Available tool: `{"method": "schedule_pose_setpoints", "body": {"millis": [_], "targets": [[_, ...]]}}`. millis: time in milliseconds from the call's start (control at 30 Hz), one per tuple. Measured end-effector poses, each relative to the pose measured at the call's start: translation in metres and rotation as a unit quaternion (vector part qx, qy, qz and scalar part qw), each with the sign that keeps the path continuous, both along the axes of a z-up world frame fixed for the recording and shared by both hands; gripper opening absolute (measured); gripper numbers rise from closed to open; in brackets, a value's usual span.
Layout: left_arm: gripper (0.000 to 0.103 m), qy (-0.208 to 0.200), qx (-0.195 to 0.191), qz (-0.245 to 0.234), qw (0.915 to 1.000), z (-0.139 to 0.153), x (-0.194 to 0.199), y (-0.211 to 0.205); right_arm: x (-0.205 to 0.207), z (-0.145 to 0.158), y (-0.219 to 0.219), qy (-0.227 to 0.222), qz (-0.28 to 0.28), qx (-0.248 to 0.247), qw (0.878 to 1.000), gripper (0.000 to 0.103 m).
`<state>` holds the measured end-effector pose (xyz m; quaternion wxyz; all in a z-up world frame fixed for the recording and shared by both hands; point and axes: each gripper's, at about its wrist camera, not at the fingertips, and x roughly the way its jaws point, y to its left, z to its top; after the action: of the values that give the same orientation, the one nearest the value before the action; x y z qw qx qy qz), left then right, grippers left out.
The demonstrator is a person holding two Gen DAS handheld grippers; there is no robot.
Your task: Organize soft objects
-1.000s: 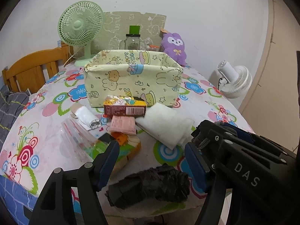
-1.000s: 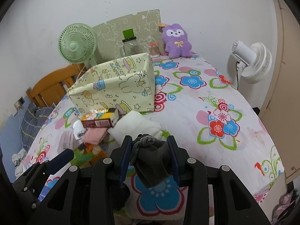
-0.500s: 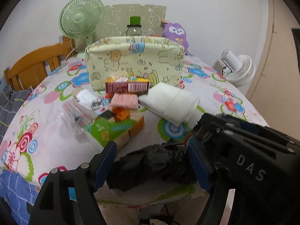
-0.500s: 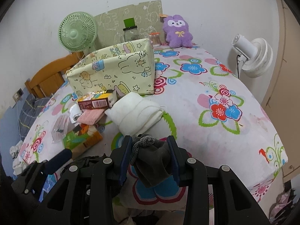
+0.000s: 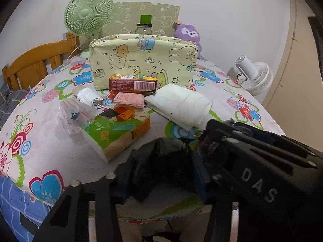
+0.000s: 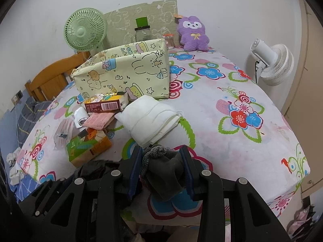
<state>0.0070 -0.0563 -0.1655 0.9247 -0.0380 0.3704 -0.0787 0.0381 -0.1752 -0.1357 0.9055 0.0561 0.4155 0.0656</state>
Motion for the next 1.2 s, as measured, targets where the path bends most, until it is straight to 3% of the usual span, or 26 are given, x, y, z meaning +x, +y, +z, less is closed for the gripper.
{"method": "schedule_pose_setpoints", "body": {"millis": [233, 1200], "targets": [[0.035, -0.011, -0.004, 0.005, 0.9999, 0.010, 0.004, 0.000, 0.001, 0.002, 0.003, 0.001, 0.007, 0.003, 1.000, 0.041], [0.036, -0.056, -0.017, 0.014, 0.9982, 0.091, 0.044, 0.013, 0.038, 0.081, 0.009, -0.064, 0.005, 0.020, 0.998, 0.041]]}}
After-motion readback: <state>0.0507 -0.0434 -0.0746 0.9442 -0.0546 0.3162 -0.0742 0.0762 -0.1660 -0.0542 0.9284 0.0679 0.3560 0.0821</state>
